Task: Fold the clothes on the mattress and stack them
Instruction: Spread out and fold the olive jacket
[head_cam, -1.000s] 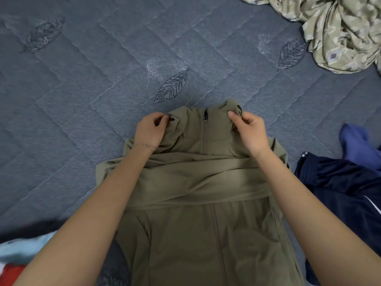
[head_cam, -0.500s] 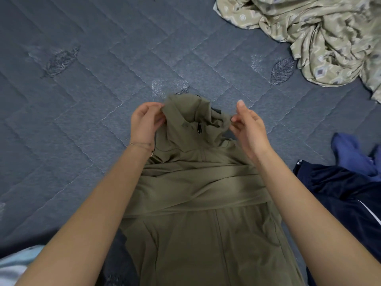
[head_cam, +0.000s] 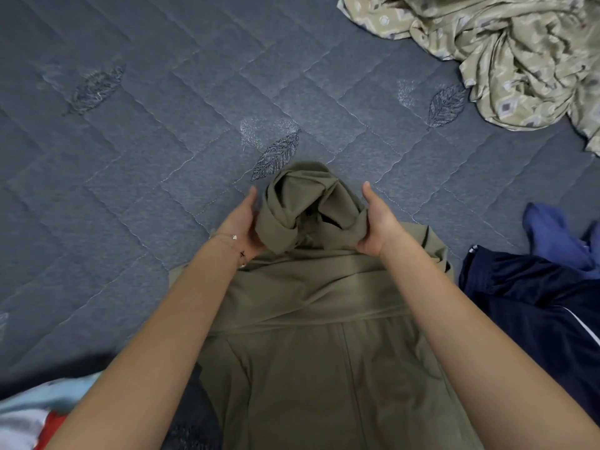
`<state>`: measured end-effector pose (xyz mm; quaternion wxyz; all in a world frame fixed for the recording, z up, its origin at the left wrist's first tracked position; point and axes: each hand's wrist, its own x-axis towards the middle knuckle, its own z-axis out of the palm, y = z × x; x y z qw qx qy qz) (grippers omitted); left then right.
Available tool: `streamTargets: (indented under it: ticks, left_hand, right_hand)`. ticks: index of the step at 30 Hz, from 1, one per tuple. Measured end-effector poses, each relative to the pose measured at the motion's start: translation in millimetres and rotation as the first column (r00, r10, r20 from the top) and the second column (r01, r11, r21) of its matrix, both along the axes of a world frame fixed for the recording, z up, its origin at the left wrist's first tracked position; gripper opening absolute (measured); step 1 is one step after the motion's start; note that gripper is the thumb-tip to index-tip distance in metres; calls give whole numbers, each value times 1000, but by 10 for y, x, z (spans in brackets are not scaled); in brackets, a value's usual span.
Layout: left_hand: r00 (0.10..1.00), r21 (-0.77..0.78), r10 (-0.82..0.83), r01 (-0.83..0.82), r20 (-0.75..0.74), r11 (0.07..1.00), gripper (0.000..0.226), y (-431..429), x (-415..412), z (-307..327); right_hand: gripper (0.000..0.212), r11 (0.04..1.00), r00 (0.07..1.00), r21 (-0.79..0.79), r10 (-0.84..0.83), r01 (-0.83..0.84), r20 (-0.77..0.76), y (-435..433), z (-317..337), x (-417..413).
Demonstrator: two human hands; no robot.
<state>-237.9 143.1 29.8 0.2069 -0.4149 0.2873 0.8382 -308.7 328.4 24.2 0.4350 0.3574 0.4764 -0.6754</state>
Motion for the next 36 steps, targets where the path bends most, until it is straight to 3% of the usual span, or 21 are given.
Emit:
streamTargets:
  ticks: [5, 9, 12, 18, 22, 24, 26, 29, 32, 34, 36]
  left_hand:
    - [999, -28, -20, 21, 32, 999, 48, -56, 108, -77]
    - [983, -389, -177, 144, -51, 910, 29, -24, 226, -126]
    - [960, -478, -181, 60, -212, 876, 31, -48, 294, -165]
    - [925, -422, -117, -50, -361, 905, 31, -182, 344, -79]
    - [920, -215, -43, -46, -391, 976, 28, -236, 330, -39]
    - [918, -216, -76, -11, -390, 976, 38, -224, 300, -26]
    - [931, -335, -171, 56, -323, 940, 47, -204, 266, -25]
    - [929, -479, -265, 115, -259, 870, 39, -180, 241, -7]
    - [886, -564, -315, 75, -341, 822, 25, -156, 237, 15]
    - [844, -647, -376, 47, -381, 761, 26, -160, 239, 39]
    - [797, -738, -479, 63, -368, 672, 32, -187, 259, 36]
  right_hand:
    - [56, 991, 991, -7, 130, -131, -33, 44, -170, 57]
    - [46, 960, 955, -62, 264, -275, -135, 40, -212, 122]
    - [32, 958, 915, -33, 263, -287, -304, 90, -256, 166]
    - [30, 965, 847, -88, 172, -248, -503, 146, -206, 256]
    - [47, 942, 864, -168, 184, -292, -469, 102, -136, 265]
    - [60, 934, 891, -195, 201, -299, -407, 55, -74, 235]
    - [61, 934, 891, -157, 242, -322, -384, 15, -24, 203]
    - [49, 921, 859, -79, 322, -382, -398, -36, 30, 191]
    - [54, 930, 867, -63, 311, -362, -390, -66, 36, 214]
    - [48, 940, 895, -120, 257, -319, -366, -37, 40, 220]
    - [41, 902, 871, -163, 316, -399, -377, 27, 70, 214]
